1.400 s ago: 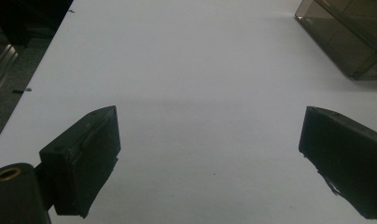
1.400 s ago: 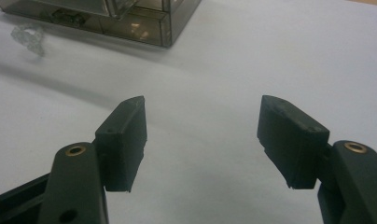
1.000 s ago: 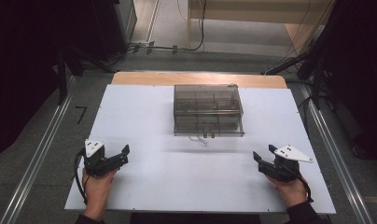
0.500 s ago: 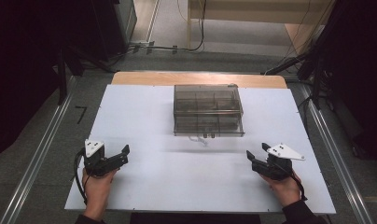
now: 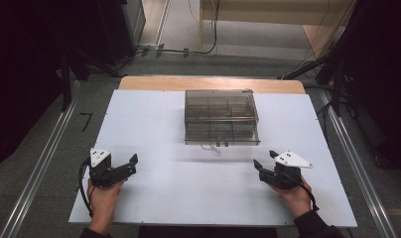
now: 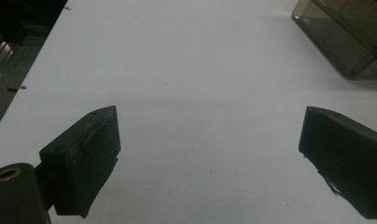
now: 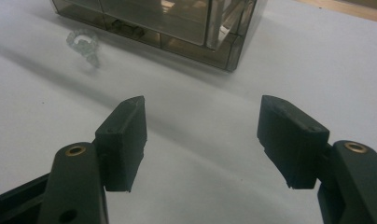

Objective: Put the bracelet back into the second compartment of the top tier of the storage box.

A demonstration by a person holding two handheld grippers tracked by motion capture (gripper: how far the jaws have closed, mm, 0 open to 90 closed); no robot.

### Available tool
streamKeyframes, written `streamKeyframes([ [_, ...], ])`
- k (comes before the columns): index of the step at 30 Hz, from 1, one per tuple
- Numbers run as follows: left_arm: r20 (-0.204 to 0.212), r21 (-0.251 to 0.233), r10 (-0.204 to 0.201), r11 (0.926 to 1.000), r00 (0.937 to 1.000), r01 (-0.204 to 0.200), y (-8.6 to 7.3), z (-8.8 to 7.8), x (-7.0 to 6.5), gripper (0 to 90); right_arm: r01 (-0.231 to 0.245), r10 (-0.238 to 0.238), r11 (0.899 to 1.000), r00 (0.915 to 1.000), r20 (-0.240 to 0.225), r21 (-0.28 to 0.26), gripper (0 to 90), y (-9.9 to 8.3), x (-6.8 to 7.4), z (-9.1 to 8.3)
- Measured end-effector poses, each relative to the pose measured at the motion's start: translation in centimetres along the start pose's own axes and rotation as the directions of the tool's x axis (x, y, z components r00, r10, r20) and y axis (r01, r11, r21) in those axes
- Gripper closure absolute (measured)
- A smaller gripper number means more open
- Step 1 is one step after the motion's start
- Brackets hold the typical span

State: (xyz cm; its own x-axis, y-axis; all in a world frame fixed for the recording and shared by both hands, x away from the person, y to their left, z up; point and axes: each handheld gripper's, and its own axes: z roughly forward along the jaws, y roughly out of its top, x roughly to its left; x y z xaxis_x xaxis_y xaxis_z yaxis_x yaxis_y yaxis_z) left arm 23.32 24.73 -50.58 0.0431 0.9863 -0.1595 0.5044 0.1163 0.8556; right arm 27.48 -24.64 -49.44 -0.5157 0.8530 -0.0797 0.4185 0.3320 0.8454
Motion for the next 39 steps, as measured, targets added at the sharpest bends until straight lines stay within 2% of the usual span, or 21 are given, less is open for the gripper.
streamKeyframes([
  [18,0.0,0.0,0.0,1.0,1.0,0.0,0.0,0.0,0.0,5.8,0.04,-0.04,0.999,0.9984,-0.039,-0.004,31.7,0.9,2.0,1.4],
  [39,0.004,0.001,-0.001,1.0,1.0,0.0,0.0,0.0,0.1,5.8,0.061,-0.062,0.998,0.9963,-0.06,-0.013,33.1,1.5,3.3,2.5],
])
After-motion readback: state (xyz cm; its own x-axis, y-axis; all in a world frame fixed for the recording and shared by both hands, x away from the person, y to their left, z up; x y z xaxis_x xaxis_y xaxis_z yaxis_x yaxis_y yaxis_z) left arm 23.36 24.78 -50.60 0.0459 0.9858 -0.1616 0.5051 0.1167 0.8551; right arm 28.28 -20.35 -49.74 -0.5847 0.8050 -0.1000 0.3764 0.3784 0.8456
